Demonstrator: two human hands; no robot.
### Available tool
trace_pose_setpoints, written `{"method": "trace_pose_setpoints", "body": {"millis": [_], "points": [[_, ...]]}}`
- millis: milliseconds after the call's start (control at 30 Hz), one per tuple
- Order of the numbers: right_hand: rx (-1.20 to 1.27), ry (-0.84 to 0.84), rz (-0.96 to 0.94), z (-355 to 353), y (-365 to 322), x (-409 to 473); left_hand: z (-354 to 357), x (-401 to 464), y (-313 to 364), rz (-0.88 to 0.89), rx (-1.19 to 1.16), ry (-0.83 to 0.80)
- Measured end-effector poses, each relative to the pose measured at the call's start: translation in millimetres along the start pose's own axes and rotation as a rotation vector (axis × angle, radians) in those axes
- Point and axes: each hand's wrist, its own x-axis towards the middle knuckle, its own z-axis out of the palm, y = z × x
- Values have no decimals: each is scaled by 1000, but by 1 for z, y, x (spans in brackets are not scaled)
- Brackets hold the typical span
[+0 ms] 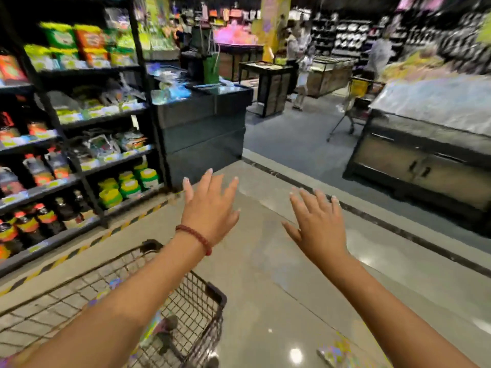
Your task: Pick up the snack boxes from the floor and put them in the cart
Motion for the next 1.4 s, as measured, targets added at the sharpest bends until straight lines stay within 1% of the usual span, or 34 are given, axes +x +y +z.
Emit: {"method": "trace_pose_setpoints", "body": {"millis": [100,200,333,467,600,667,767,867,1033,1133,1200,1333,1400], "points": [[-59,-42,100,-19,78,-52,-4,-4,89,137,-5,7],[-121,-24,198,-37,148,-108,-8,-11,176,274,-1,-18],[-154,-38,315,-52,228,-166,-6,-18,274,392,-71,-7],[-203,-39,419,-45,284,-201,10,-19,340,506,-48,-27],[-207,23,480,-16,326,-222,42,-2,382,598,-58,-66],[-221,3,518,3,342,-224,63,13,398,622,-71,-87],[-241,-32,578,41,370,-218,103,42,418,638,-52,-141],[-183,-66,640,87,395,-207,150,77,430,637,-33,-248],[-87,-175,780,181,421,-199,254,111,444,685,1,-372],[-41,-222,851,244,429,-210,321,113,459,746,42,-455],[-11,-267,887,288,430,-226,370,108,466,780,45,-455],[29,-292,909,392,426,-278,479,80,470,800,2,-495],[35,-358,942,453,419,-308,542,59,467,808,10,-546]]}}
